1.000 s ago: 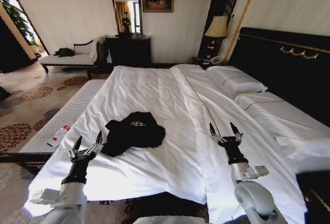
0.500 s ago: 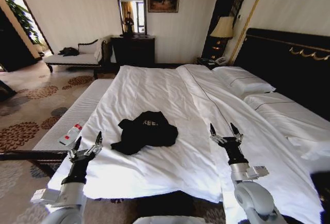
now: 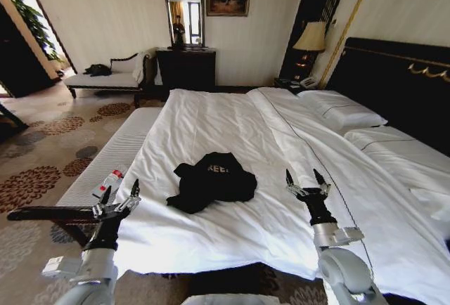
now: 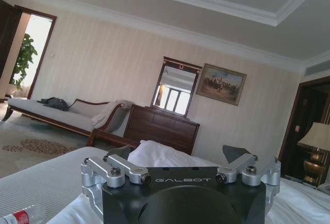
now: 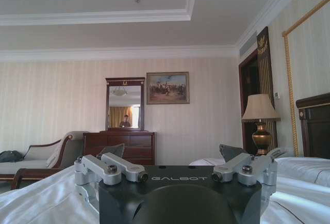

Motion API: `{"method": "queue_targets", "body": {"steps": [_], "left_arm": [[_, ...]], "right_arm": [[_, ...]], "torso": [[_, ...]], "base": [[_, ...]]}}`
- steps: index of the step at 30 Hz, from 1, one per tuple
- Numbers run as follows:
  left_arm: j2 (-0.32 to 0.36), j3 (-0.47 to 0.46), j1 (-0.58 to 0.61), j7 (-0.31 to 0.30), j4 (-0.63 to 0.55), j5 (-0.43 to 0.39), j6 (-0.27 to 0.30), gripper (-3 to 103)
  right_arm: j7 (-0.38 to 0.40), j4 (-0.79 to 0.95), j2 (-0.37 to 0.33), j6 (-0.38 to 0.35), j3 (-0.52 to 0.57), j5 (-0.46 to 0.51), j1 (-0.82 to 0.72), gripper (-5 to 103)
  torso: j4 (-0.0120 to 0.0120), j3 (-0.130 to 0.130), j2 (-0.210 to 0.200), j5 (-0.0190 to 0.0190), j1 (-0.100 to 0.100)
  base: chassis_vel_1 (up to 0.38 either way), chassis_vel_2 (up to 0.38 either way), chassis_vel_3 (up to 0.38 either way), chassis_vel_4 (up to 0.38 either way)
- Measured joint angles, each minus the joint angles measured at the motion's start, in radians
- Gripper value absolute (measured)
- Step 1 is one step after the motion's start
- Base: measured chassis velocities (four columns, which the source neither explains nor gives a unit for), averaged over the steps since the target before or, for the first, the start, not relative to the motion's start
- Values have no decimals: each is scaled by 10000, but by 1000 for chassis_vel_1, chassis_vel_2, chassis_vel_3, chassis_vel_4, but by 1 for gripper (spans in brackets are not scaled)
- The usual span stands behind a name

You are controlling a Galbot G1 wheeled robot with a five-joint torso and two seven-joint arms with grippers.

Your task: Fold the clothes on the bed.

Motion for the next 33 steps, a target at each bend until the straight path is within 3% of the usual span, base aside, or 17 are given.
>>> {"method": "queue_targets", "body": {"steps": [33], "left_arm": [[-79, 55, -178, -18, 280, 115, 22, 100]], "right_arm": [[168, -293, -141, -45, -137, 537, 131, 100]], "torso": [[-1, -1, 0, -2, 0]], "base": [[0, 0, 0, 0]]}}
